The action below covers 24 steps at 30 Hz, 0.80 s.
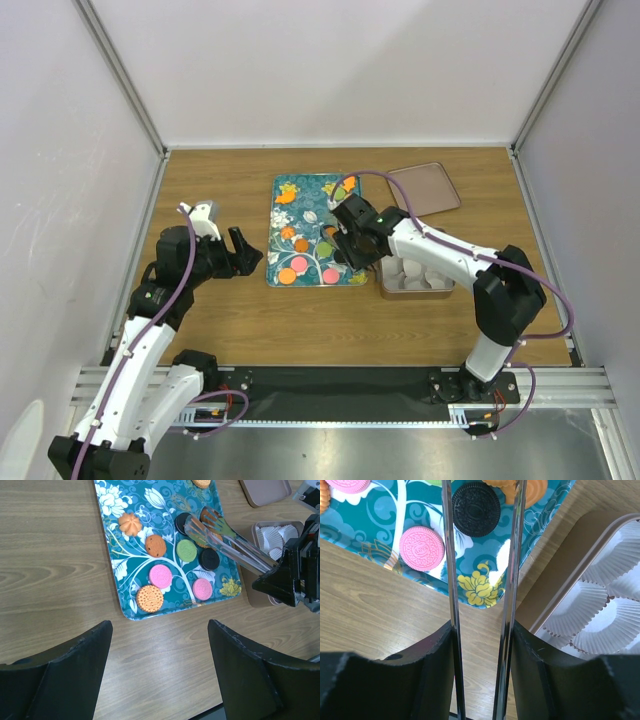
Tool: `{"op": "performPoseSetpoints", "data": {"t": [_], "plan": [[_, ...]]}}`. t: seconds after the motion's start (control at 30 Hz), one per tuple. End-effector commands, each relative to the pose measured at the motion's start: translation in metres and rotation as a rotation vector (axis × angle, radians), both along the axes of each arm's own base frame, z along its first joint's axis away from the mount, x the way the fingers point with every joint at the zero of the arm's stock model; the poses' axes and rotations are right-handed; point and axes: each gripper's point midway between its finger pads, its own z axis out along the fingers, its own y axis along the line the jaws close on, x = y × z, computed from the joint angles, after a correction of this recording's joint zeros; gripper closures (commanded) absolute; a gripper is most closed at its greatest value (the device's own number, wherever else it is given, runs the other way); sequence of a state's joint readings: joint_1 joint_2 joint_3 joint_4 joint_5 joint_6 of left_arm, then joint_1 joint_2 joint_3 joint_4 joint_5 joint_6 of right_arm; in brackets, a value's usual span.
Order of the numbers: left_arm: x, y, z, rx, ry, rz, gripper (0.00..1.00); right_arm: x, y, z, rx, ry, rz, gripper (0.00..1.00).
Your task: Pack the cookies
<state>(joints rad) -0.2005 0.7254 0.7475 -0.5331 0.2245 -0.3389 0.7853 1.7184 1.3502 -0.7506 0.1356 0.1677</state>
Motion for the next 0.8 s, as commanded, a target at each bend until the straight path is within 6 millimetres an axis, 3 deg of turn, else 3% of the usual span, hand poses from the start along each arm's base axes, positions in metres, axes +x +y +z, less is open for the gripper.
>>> {"op": "performPoseSetpoints", "data": {"t": [0.0, 0.33, 0.43, 0.57, 0.77], "plan": [[0.002, -0.003, 0.006, -0.001, -0.045, -0.021, 0.16, 0.006, 0.003, 0.011, -0.009, -0.034, 0.012, 0.53], [0.002, -0.002, 0.006, 0.001, -0.043, -0.017, 0.16, 0.003, 0.005, 0.008, -0.024, -0.027, 0.027, 0.54], [0.002, -0.001, 0.007, 0.002, -0.05, -0.015, 0.16, 0.003, 0.003, 0.007, -0.034, -0.026, 0.024, 0.6], [0.001, -0.001, 0.007, 0.002, -0.049, -0.012, 0.16, 0.005, 0.004, 0.014, -0.025, -0.036, 0.021, 0.67], [0.001, -0.001, 0.007, 0.007, -0.052, -0.008, 0.16, 0.01, 0.004, 0.035, -0.002, -0.08, 0.002, 0.7]]}}
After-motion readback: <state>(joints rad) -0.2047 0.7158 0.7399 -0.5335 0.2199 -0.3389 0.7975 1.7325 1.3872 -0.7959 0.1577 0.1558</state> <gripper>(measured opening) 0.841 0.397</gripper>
